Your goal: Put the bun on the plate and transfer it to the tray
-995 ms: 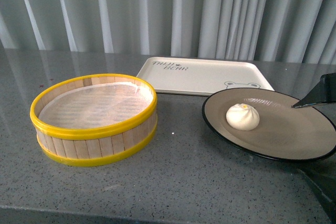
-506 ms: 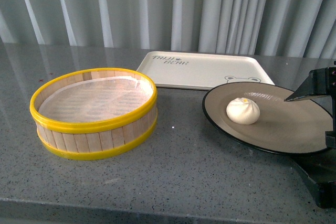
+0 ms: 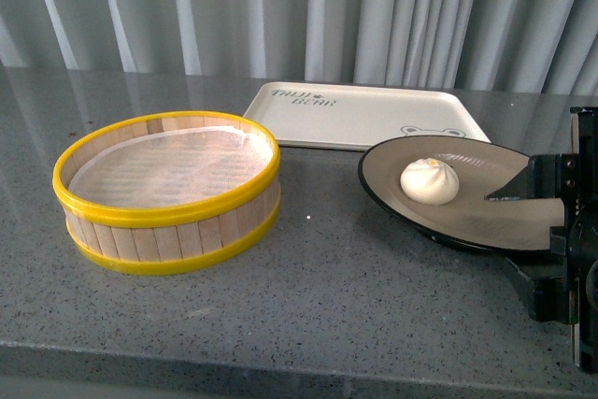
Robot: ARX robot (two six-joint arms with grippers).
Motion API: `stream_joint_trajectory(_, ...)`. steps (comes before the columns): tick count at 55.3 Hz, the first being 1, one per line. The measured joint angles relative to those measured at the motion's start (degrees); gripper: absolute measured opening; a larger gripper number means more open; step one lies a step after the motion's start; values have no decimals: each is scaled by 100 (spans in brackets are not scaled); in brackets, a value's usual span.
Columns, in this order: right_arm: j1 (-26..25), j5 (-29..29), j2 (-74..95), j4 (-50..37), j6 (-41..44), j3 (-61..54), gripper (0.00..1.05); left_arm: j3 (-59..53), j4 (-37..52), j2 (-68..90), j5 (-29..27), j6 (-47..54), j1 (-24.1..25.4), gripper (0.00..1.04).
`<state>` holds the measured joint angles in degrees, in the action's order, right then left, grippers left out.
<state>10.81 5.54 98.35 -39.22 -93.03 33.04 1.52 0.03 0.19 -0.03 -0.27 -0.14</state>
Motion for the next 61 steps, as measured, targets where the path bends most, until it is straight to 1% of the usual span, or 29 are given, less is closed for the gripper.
stream_joint_trajectory(8, -46, 59, 109, -249, -98, -216, 18, 0, 0, 0, 0, 0, 0, 98)
stream_joint_trajectory(10, -79, 63, 111, -284, -140, -260, 9, 0, 0, 0, 0, 0, 0, 98)
stream_joint_trajectory(14, -116, 81, 92, -380, -142, -308, 3, 0, 0, 0, 0, 0, 0, 98)
stream_joint_trajectory(33, -225, 216, -282, -426, -160, -507, 3, 0, 0, 0, 0, 0, 0, 98)
stream_joint_trajectory(40, -286, 319, -581, -321, 0, -503, 3, 0, 0, 0, 0, 0, 0, 98)
stream_joint_trajectory(47, -400, 507, -885, -114, 289, -321, 3, 0, 0, 0, 0, 0, 0, 98)
stream_joint_trajectory(51, -531, 715, -933, 55, 455, -94, 3, 0, 0, 0, 0, 0, 0, 98)
stream_joint_trajectory(55, -710, 929, -839, 221, 605, 175, 3, 0, 0, 0, 0, 0, 0, 98)
stream_joint_trajectory(61, -901, 1064, -549, 356, 789, 535, 3, 0, 0, 0, 0, 0, 0, 98)
